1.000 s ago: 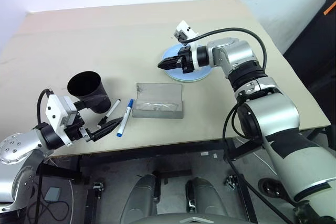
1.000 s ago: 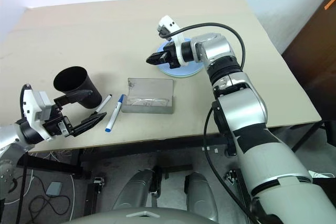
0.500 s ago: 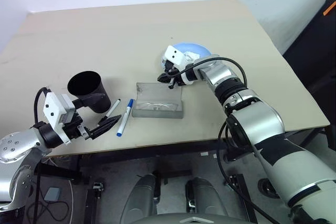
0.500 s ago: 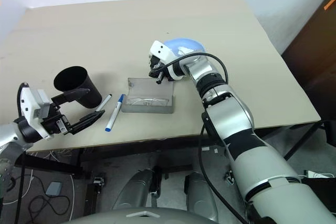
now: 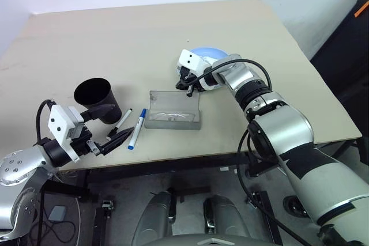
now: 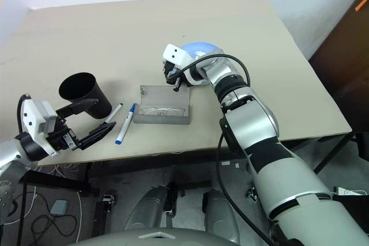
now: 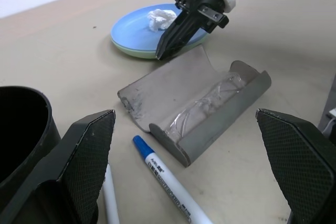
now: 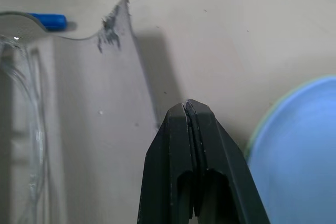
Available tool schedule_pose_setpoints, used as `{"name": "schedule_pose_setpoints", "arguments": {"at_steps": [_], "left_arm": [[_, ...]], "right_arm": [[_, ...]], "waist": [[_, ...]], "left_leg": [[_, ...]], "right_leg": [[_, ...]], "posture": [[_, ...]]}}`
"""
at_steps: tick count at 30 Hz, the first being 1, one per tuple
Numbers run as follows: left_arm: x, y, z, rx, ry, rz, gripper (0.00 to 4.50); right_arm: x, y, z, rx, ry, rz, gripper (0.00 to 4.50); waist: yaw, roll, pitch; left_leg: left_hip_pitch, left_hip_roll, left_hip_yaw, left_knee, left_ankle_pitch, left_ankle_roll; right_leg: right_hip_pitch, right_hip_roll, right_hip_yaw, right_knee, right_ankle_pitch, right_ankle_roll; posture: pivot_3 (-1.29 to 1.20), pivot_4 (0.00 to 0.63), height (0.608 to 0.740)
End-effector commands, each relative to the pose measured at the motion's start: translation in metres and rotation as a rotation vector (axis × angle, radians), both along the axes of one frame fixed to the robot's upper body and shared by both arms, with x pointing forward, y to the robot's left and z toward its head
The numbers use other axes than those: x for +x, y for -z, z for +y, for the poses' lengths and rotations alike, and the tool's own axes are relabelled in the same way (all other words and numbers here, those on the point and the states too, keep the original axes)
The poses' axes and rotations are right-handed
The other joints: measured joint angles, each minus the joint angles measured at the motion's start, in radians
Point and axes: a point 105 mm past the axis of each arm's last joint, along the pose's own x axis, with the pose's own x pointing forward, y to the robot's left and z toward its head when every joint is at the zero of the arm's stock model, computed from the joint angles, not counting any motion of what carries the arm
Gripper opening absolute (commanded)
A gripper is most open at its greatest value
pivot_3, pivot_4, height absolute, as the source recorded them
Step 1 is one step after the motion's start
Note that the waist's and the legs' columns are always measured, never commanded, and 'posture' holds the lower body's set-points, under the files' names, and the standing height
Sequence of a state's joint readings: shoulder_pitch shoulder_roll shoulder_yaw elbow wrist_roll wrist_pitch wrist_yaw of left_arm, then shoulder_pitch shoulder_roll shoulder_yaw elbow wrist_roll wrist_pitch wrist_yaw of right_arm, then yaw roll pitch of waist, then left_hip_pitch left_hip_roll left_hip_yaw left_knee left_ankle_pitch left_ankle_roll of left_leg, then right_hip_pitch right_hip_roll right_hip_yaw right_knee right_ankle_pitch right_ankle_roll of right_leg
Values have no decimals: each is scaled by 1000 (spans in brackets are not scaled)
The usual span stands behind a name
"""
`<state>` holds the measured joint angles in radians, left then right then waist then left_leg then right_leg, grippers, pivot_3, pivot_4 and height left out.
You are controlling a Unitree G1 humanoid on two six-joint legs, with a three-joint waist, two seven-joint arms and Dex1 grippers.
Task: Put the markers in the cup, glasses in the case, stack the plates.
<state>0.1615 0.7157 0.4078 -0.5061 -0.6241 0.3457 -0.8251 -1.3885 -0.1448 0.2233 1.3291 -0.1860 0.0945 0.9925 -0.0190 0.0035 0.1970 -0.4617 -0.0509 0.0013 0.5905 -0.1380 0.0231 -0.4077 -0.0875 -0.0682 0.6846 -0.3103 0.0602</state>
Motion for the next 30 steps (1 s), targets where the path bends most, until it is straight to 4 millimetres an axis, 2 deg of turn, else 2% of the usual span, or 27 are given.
{"name": "schedule_pose_setpoints", "arguments": {"at_steps": [1,8,24,30], "left_arm": [[-3,-11,-4,8,20,-38,4500],[-2,-10,-3,9,23,-34,4500],[1,0,4,17,33,-27,4500],[1,2,2,17,42,-26,4500]], "right_arm": [[3,-7,-1,-17,4,-32,43],[-1,6,-11,-103,-11,9,43],[-22,-19,-11,-8,-191,151,43],[-36,-24,-5,-1,-305,189,43]], "waist": [[0,0,0],[0,0,0],[0,0,0],[0,0,0]], "left_leg": [[0,0,0,0,0,0],[0,0,0,0,0,0],[0,0,0,0,0,0],[0,0,0,0,0,0]], "right_leg": [[0,0,0,0,0,0],[0,0,0,0,0,0],[0,0,0,0,0,0],[0,0,0,0,0,0]], "posture": [[0,150,712],[0,150,712],[0,150,712],[0,150,712]]}}
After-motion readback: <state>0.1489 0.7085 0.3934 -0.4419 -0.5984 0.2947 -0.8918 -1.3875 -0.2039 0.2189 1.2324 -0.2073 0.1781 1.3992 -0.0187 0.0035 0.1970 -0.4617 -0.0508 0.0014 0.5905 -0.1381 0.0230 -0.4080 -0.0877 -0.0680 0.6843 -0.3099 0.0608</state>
